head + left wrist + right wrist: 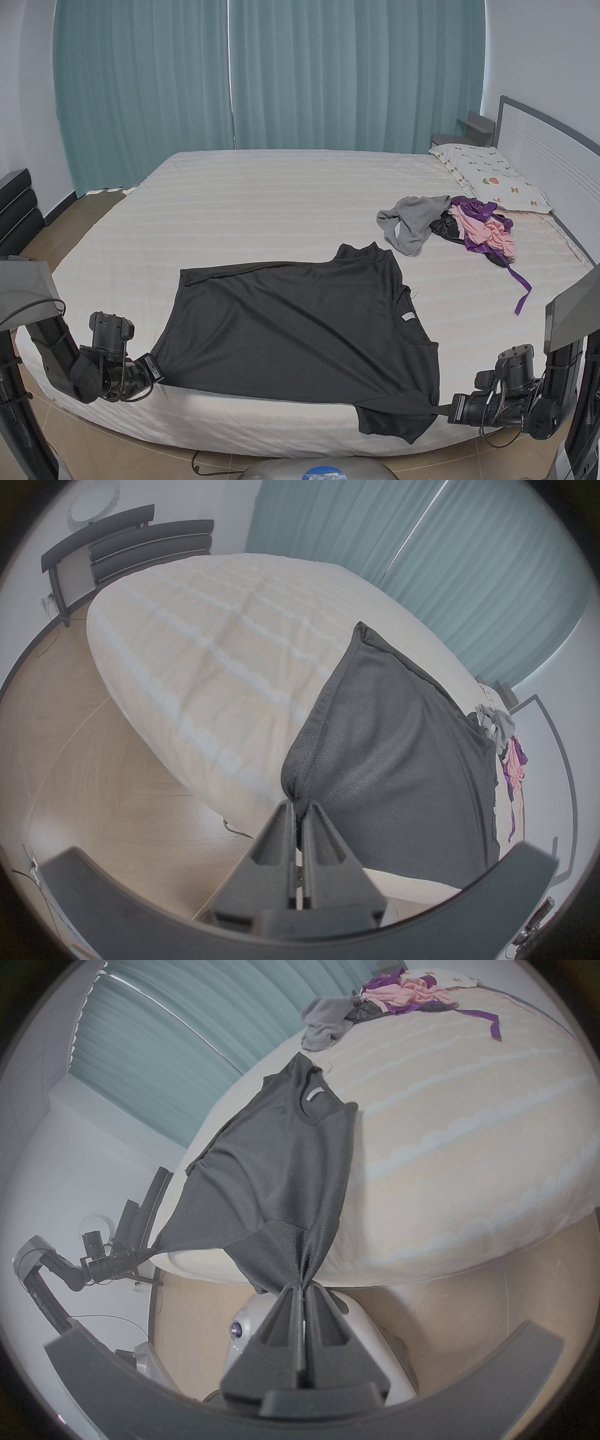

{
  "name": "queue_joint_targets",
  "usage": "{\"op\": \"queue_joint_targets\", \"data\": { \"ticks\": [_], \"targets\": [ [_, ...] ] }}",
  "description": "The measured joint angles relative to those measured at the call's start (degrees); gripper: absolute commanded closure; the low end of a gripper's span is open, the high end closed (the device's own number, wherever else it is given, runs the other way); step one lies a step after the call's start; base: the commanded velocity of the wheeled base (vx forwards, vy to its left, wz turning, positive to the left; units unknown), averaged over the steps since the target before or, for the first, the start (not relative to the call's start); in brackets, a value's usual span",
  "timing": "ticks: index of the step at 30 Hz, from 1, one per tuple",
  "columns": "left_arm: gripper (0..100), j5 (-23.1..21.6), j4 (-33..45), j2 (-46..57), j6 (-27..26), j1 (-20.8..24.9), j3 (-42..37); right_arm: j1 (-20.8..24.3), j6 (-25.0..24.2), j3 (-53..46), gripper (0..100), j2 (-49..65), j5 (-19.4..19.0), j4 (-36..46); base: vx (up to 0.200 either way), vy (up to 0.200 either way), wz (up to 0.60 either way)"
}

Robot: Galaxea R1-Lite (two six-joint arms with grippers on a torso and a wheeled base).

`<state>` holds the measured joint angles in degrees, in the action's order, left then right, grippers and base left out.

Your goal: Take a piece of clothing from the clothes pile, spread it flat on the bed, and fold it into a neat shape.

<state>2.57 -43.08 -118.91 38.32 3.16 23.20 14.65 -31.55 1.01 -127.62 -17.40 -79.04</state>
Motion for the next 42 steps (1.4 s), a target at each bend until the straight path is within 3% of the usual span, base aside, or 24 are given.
{"op": "queue_joint_targets", "data": {
  "ticks": [5, 14, 15, 16, 29, 37, 42],
  "targets": [
    [100, 0.0, 0.4, 0.5, -0.6, -0.2, -0.4, 0.5, -0.3, 0.0, 100, 2.2, -0.1, 2.7, 0.0, 0.0, 0.0],
    [100, -0.1, 0.5, -0.9, -0.7, 0.1, -0.6, 0.6, 0.5, 0.0, 100, -0.5, -0.1, 0.1, 0.0, 0.0, 0.0],
    [0, -0.2, 0.5, -1.0, -0.6, 0.1, -0.6, 0.5, 0.7, 0.0, 100, -1.0, 0.0, -1.0, 0.0, 0.0, 0.0],
    [0, -0.4, 0.5, -1.3, -0.6, 0.2, -0.7, 0.4, 0.8, 0.0, 0, -1.8, 0.0, -1.9, 0.0, 0.0, 0.0],
    [0, -0.7, 0.2, -1.4, 0.1, 0.1, -0.3, -3.4, 1.1, 0.0, 0, -5.5, -0.3, -9.7, 0.0, 0.0, 0.0],
    [0, -0.9, 0.0, 2.1, 0.1, -0.7, -0.1, -6.7, 0.9, 0.0, 0, -2.4, -0.5, -9.9, 0.0, 0.0, 0.0],
    [0, -0.9, 0.1, 3.4, 0.5, -0.9, 0.2, -7.1, -1.6, 0.3, 0, -0.8, -0.4, -9.9, 0.0, 0.0, 0.0]
  ]
}}
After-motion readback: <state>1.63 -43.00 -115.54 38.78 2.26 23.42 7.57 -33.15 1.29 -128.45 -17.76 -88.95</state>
